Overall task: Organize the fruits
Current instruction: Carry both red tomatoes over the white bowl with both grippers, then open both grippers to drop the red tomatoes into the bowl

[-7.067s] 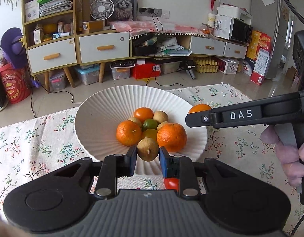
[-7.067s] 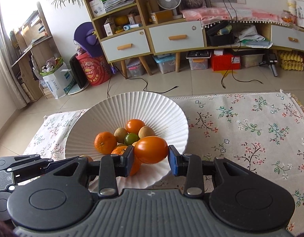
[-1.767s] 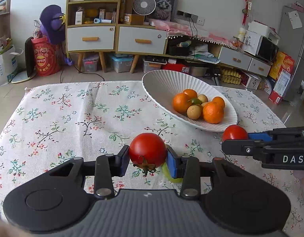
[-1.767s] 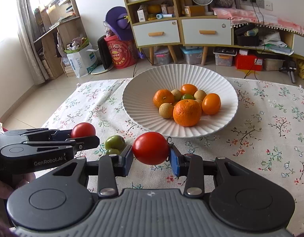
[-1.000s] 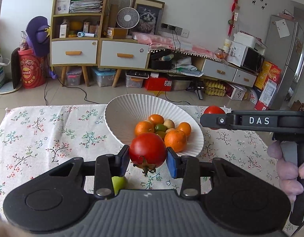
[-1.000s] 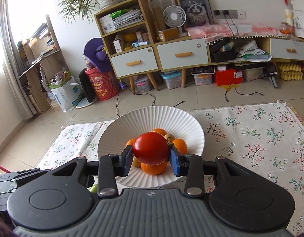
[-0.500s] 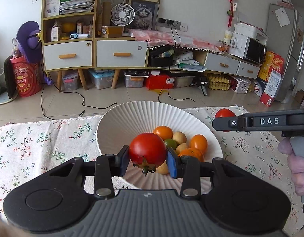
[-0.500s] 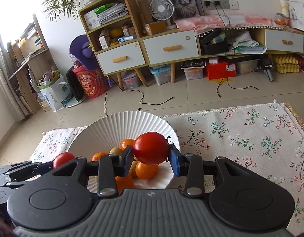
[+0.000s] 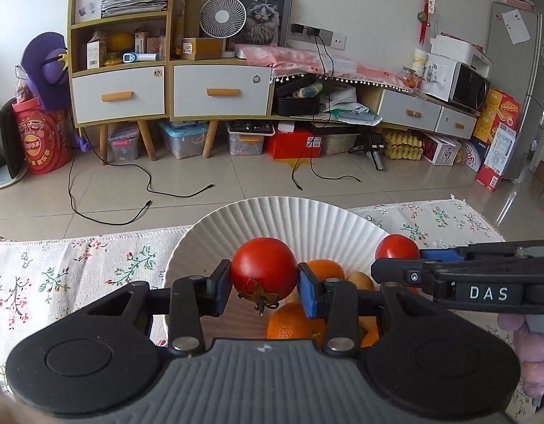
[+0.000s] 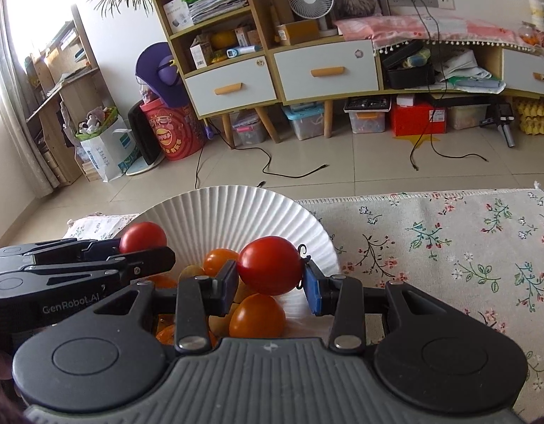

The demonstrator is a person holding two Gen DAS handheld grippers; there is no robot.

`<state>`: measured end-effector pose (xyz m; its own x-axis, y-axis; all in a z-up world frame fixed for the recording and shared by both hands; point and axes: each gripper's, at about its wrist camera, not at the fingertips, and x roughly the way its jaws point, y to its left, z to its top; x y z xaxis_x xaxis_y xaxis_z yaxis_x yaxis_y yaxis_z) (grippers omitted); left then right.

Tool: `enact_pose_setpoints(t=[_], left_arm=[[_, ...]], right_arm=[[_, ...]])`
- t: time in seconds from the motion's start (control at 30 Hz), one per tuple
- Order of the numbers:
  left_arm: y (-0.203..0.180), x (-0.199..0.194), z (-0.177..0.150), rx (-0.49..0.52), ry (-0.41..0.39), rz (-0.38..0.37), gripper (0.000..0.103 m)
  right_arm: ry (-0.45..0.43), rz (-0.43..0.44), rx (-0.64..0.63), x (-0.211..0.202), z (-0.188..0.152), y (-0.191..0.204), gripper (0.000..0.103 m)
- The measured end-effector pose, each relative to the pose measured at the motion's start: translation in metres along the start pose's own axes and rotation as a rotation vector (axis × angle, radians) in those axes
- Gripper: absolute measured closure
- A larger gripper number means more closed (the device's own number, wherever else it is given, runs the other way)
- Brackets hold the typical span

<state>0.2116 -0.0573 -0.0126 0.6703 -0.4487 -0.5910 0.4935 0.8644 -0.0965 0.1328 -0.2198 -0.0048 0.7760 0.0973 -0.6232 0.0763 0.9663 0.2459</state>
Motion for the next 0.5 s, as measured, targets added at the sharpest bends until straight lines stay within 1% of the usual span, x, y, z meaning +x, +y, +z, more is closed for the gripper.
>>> enact_pose_setpoints(t=[0.13, 0.33, 0.5], left_arm=[[0.0036, 0.0039, -0.001, -0.013, 0.003, -0.009, 0.068], [0.0025, 0.008, 0.0023, -0.008, 0.005, -0.028, 0.068], [0.001, 0.0078, 0.0049, 0.001, -0.011, -0.026, 0.067]], right_arm=[[0.005, 0.004, -0.01, 0.0036, 0.0, 0.0008, 0.067], [0.009, 0.009, -0.017, 0.0065, 0.0025, 0.0023, 0.067], [-0.005, 0.003, -0.018, 0.0044, 0.0044, 0.0011, 0.062]])
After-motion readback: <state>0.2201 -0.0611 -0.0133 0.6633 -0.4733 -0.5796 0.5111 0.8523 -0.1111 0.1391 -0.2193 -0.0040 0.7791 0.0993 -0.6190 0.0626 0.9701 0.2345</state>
